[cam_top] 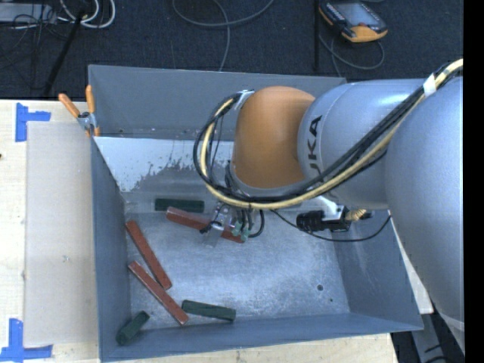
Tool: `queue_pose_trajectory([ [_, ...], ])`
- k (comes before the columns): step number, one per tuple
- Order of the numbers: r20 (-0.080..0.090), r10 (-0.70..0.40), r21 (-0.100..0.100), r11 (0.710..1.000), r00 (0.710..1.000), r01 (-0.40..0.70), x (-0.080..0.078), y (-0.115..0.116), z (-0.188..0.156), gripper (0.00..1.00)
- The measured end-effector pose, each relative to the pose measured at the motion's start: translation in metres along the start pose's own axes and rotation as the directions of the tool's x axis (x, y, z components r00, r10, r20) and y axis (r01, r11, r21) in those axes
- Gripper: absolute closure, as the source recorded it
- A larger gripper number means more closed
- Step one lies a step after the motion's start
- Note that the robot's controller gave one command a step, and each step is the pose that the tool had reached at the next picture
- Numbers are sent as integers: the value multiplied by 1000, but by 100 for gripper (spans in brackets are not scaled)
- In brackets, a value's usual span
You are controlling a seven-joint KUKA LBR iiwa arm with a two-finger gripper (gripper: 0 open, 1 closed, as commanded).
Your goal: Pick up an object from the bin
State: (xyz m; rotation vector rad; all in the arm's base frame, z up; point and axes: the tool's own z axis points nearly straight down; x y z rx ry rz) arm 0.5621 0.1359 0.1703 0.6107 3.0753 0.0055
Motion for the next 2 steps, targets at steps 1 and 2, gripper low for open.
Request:
queue_pose_trajectory([
  [1, -4, -3, 3, 1000, 1000, 3, -1, 0, -22, 100],
  [2, -6, -5, 5, 1000, 1000, 5, -1, 0, -23, 100],
])
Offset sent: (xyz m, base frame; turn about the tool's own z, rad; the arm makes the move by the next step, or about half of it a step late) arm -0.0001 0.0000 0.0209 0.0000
